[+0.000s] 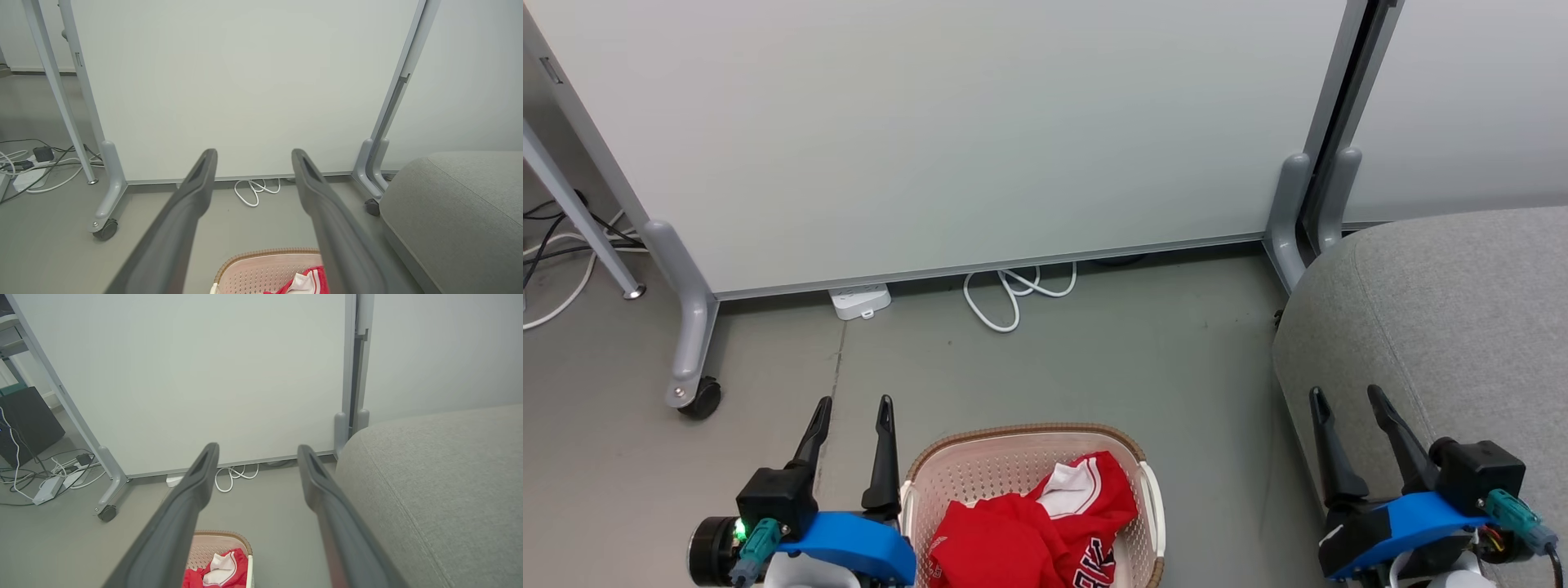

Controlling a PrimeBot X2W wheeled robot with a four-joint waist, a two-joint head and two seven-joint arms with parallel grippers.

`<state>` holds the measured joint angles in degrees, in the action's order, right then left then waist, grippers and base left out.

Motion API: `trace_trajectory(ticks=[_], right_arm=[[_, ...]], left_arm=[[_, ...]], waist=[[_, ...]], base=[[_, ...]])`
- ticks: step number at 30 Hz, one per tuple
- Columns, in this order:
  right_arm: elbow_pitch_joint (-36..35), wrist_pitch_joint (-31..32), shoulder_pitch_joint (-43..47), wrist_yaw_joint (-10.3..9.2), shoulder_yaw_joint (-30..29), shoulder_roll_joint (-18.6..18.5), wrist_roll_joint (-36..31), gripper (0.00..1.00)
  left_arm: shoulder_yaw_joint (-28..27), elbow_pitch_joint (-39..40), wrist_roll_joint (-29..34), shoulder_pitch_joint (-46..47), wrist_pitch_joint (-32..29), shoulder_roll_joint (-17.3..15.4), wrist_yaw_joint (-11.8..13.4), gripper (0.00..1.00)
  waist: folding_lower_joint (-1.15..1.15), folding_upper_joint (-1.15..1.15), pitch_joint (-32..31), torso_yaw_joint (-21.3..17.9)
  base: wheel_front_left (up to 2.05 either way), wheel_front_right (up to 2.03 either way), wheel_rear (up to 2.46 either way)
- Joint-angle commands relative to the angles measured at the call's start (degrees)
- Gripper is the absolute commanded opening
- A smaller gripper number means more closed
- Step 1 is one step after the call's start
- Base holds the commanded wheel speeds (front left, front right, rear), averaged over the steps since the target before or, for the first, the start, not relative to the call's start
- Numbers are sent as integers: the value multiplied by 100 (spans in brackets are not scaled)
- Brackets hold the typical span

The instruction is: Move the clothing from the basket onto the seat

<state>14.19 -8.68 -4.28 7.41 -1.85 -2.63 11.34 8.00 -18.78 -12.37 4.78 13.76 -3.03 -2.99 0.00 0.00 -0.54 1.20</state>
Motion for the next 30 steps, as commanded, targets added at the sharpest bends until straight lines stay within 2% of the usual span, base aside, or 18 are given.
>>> trace_trajectory(ticks=[1,11,24,30], right_arm=[[-22,-35,9,13,15,-39,-128,100],[-17,-109,17,13,30,-41,-505,100],[7,-116,-11,9,28,-41,-479,100],[-18,-83,-117,9,132,-40,-468,100]], left_arm=[[15,-17,105,75,58,-4,24,100],[37,-71,379,70,154,3,55,100],[36,-83,296,67,153,12,50,100],[4,-113,254,16,152,14,66,100]], waist=[[0,0,0,2],[0,0,-14,3],[0,0,-14,-13],[0,0,82,-143]], base=[[0,0,0],[0,0,0],[0,0,0],[0,0,0]])
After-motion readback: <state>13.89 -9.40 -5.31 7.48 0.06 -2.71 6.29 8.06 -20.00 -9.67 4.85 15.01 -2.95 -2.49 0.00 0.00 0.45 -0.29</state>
